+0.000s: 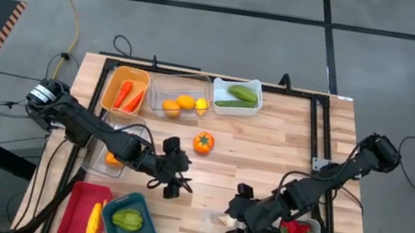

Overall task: Sort produce into baskets
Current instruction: Put the orange tomato into the gray bin

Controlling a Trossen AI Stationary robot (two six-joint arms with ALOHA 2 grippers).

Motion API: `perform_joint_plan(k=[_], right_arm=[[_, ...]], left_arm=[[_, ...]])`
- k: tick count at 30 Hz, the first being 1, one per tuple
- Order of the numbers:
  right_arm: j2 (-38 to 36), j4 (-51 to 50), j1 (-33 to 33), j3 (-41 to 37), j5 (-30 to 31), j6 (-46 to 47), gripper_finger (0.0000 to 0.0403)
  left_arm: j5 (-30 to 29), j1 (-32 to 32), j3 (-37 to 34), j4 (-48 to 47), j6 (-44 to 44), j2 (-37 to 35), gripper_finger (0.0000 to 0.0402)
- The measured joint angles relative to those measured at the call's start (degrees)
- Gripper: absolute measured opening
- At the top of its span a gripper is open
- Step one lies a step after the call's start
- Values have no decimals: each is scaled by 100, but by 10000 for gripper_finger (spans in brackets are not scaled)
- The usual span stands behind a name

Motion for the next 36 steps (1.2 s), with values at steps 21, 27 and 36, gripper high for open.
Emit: perform_joint_plan(k=[21,27,36], right_arm=[[0,-38,0,0,-2,2,314],[0,-36,0,0,-2,2,314],[-13,-51,-46,0,-4,68,314]], left_arm=[[192,171,0,-205,127,65,397],[192,175,0,-222,243,63,399],[218,173,0,-157,-38,63,399]])
